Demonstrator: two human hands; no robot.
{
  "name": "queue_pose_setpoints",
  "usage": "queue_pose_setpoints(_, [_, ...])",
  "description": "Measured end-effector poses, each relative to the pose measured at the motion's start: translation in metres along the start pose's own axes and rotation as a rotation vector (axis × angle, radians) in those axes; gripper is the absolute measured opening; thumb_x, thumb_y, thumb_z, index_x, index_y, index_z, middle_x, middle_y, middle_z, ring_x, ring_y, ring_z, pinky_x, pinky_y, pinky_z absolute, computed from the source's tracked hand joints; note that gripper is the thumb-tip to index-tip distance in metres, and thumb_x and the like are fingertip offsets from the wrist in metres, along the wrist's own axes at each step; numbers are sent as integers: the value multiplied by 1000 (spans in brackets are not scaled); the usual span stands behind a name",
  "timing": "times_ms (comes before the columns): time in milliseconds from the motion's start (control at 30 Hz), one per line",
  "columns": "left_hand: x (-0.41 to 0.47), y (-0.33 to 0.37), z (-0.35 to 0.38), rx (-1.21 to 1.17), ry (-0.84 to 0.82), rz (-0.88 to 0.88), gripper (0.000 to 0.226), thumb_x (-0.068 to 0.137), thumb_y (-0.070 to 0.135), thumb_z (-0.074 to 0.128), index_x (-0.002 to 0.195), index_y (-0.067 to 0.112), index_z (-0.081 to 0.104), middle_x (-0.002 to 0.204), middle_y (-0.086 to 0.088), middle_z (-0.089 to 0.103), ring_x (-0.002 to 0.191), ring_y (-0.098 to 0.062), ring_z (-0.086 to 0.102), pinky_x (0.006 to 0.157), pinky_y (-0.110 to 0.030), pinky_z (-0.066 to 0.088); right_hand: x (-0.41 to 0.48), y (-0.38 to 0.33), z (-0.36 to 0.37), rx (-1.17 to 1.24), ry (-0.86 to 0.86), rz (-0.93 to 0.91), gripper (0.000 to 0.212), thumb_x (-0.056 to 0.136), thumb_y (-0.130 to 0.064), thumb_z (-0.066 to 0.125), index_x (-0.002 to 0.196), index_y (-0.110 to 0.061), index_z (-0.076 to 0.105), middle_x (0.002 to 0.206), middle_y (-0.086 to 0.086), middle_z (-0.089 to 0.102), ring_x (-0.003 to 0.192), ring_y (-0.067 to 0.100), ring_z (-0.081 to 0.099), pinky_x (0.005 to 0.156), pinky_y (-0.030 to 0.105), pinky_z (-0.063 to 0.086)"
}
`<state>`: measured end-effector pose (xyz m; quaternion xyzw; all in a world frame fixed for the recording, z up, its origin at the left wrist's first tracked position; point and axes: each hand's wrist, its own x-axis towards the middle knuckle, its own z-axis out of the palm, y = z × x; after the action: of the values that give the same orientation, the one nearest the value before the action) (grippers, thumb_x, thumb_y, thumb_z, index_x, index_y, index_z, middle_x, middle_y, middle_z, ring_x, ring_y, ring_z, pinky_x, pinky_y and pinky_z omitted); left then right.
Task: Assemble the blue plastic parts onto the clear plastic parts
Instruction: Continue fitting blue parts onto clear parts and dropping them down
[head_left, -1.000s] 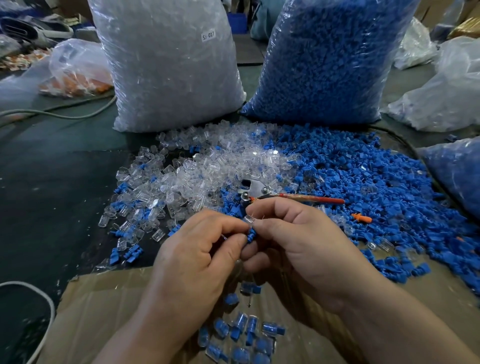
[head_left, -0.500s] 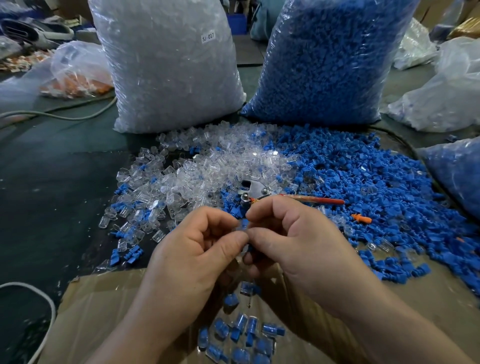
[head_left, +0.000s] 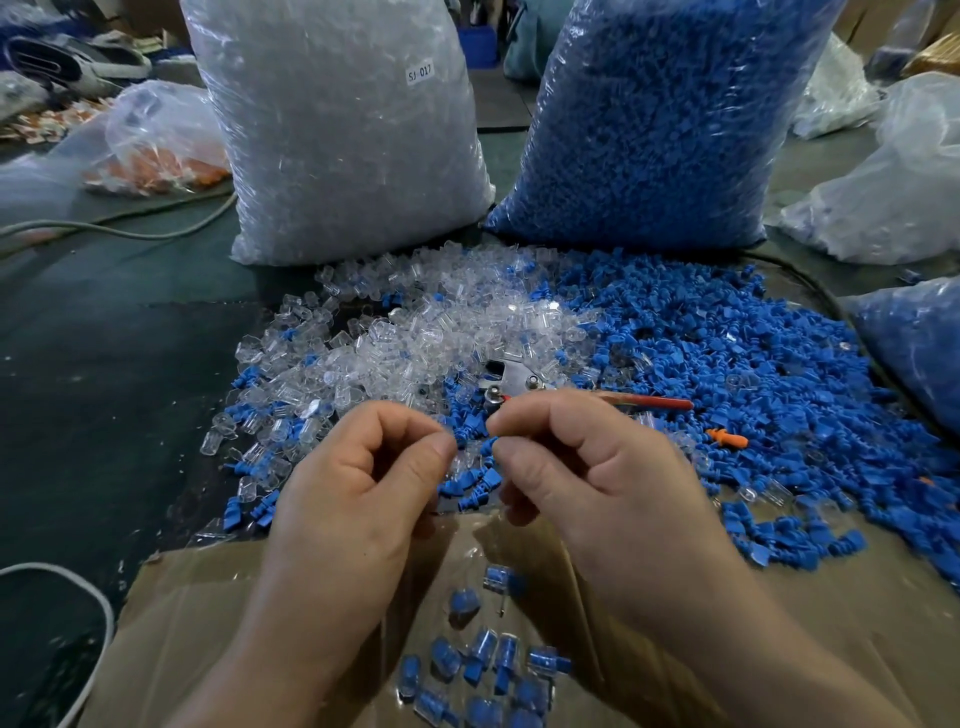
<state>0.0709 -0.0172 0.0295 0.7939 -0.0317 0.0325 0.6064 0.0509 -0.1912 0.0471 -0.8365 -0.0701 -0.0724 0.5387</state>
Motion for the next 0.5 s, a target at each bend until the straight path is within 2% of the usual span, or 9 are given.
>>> queue_pose_setpoints(33, [0, 1, 0, -47, -13, -24, 4, 84, 34, 68, 87, 34, 70, 69, 3, 69, 58, -9, 64, 52, -21, 54, -1, -1, 2, -48, 6, -48, 11, 93, -30, 62, 100, -39, 62, 92, -16, 65, 83, 7, 65, 69, 30, 56])
queue_pose_setpoints(167, [-2, 1, 3, -138, -92, -71, 13, 85, 18, 71, 83, 30, 72, 70, -5, 71, 59, -15, 69, 53, -25, 58, -2, -4, 6, -228, 37, -214, 10, 92, -30, 57, 97, -29, 66, 88, -14, 63, 86, 5, 60, 72, 24, 47])
queue_pose_setpoints(233, [-1, 3, 5, -205, -130, -86, 9, 77, 25, 72, 84, 29, 74, 73, -7, 72, 61, -17, 69, 54, -26, 58, -2, -5, 6, -324, 30, -257, 14, 94, -29, 55, 98, -24, 67, 89, -14, 63, 86, 5, 58, 74, 25, 45])
queue_pose_setpoints(300, [-1, 2, 5, -241, -138, -97, 19, 69, 32, 70, 87, 29, 76, 75, -8, 73, 62, -17, 69, 55, -25, 56, -2, -4, 6, -375, 34, -275, 21, 97, -33, 49, 101, -23, 67, 94, -13, 62, 87, 5, 58, 74, 27, 47])
queue_pose_setpoints(500, [0, 4, 5, -380, -143, -138, 23, 64, 31, 71, 86, 25, 76, 75, -10, 72, 63, -18, 69, 54, -25, 55, -3, -3, 5, -380, 63, -296, 23, 97, -33, 48, 101, -21, 66, 97, -11, 59, 85, 8, 59, 70, 33, 51])
